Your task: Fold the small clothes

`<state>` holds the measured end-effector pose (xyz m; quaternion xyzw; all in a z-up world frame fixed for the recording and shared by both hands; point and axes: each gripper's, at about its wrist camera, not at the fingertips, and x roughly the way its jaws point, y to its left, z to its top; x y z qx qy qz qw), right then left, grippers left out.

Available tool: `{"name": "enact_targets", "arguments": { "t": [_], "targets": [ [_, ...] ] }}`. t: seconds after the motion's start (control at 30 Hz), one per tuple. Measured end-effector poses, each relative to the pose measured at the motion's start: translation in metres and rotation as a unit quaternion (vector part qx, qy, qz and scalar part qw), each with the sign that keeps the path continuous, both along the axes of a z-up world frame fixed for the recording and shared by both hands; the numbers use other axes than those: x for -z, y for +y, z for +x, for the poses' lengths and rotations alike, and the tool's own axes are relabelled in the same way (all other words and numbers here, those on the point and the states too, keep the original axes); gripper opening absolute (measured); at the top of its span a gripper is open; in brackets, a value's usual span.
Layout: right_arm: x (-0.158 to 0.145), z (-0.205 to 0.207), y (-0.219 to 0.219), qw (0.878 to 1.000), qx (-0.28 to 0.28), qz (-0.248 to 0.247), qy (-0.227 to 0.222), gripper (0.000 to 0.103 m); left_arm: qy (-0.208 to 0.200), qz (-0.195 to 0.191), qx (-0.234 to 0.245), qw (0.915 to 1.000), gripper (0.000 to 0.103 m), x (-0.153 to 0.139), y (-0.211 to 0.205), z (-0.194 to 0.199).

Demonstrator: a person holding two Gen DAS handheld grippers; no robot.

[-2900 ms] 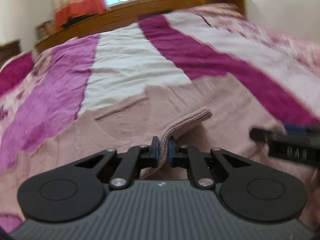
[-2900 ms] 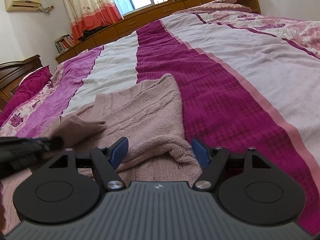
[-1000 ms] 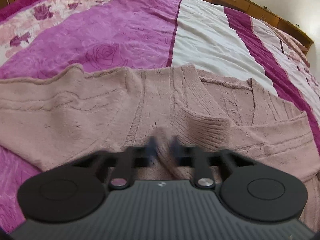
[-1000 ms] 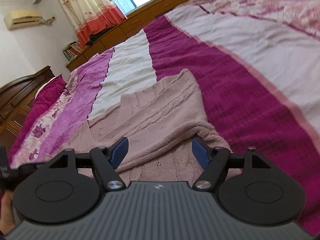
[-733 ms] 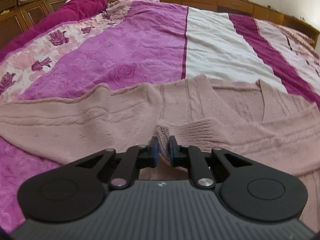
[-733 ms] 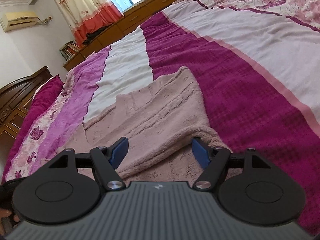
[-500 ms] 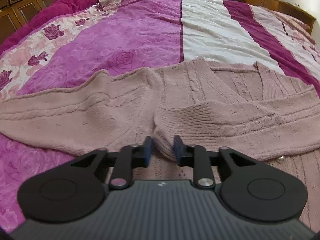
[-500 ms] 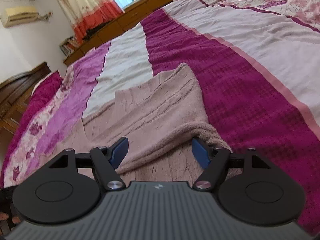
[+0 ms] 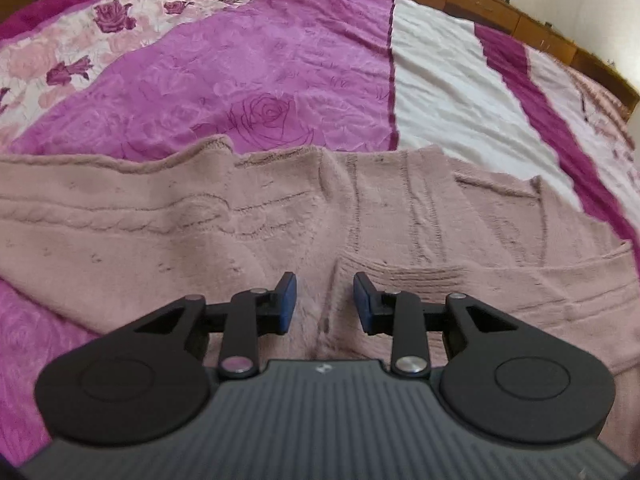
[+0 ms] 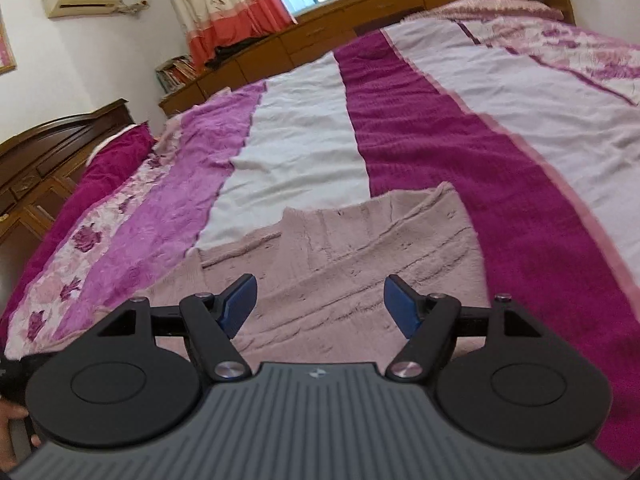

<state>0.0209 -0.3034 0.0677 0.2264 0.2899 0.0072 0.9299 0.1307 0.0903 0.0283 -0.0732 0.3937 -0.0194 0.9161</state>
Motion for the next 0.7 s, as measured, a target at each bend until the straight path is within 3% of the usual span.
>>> {"name": "enact_targets", "arguments": {
  "t": [0.1,0.27,0.3,0.33,0.5,0.7],
  "targets": [
    [0.014,0.019,0.005,0.999,0.011,-0.027,0.024,0.076,-0.017,0.007,0.022,0.9996,0.033,0.000,-0.007,-0.001],
    [0.039,0.028,0.006,0.998,0.014,-0.031,0.044,0.076,-0.012,0.017,0.048,0.9986,0.030,0.006,-0.019,-0.002],
    [0.041,0.027,0.008,0.998,0.011,-0.041,0.040,0.076,-0.015,0.024,0.050,0.9983,0.019,0.006,-0.021,-0.002],
    [0.042,0.027,0.010,0.998,0.007,-0.051,0.038,0.076,-0.020,0.027,0.051,0.9981,0.015,0.006,-0.022,-0.004],
    [0.048,0.028,0.011,0.997,0.003,-0.073,0.033,0.076,-0.042,0.048,0.009,0.9979,0.014,0.001,-0.020,-0.015],
    [0.052,0.026,0.015,0.995,0.000,-0.096,0.028,0.076,-0.031,0.090,0.016,0.9954,0.018,0.010,-0.027,-0.011]
  ]
}}
